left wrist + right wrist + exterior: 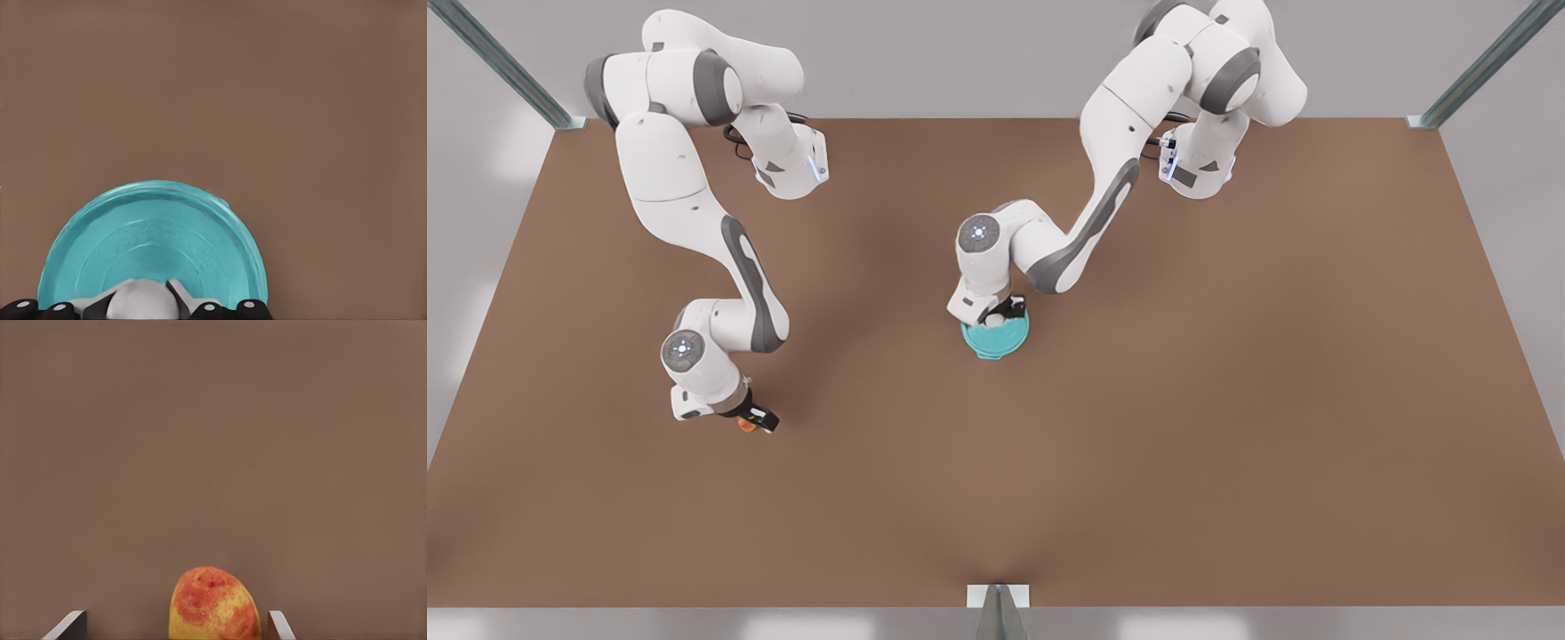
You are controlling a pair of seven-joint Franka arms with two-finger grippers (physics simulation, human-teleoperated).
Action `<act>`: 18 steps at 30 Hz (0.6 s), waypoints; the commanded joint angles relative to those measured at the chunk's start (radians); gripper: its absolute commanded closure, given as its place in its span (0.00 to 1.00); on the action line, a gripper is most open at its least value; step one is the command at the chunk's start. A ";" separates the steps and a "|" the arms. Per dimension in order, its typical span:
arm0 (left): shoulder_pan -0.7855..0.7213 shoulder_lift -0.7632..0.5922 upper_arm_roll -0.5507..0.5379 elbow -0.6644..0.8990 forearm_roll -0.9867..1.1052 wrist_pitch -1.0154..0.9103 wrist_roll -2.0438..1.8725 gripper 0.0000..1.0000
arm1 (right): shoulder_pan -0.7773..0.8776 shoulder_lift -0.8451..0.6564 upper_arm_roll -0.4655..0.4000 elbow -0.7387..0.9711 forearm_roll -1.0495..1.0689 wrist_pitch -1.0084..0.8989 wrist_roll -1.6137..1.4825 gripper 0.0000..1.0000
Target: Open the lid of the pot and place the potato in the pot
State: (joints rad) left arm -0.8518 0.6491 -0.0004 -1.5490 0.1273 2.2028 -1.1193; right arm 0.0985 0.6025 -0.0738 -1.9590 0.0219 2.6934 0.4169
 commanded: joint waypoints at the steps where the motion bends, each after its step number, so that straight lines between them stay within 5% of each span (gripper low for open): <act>1: 0.043 0.004 0.002 0.044 -0.008 -0.031 0.029 0.77 | -0.005 -0.003 -0.001 -0.003 -0.027 -0.020 0.013 0.00; 5: 0.304 0.162 0.002 0.214 -0.021 -0.011 0.303 0.76 | -0.011 -0.006 0.000 -0.020 -0.045 -0.029 -0.003 0.00; 9: 0.412 0.270 -0.006 0.256 -0.026 0.109 0.412 0.73 | -0.010 0.000 0.000 -0.020 -0.046 -0.029 -0.001 0.00; 10: 0.410 0.268 -0.007 0.254 -0.026 0.107 0.412 0.23 | -0.010 -0.001 0.000 -0.020 -0.046 -0.030 -0.003 0.00; 11: 0.410 0.259 -0.007 0.253 -0.023 0.104 0.412 0.00 | -0.011 -0.001 0.000 -0.020 -0.046 -0.030 -0.001 0.00; 15: 0.436 0.196 0.008 0.254 -0.024 -0.036 0.519 0.00 | -0.011 -0.001 0.000 -0.020 -0.045 -0.032 0.005 0.18; 18: 0.669 -0.110 -0.013 0.254 -0.215 -0.613 1.159 0.00 | -0.011 -0.001 0.000 -0.018 -0.045 -0.032 0.006 0.24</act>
State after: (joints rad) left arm -0.2150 0.5812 -0.0113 -1.3118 -0.0002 2.0299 -0.7672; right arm 0.0875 0.6024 -0.0736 -1.9784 -0.0242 2.6644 0.4221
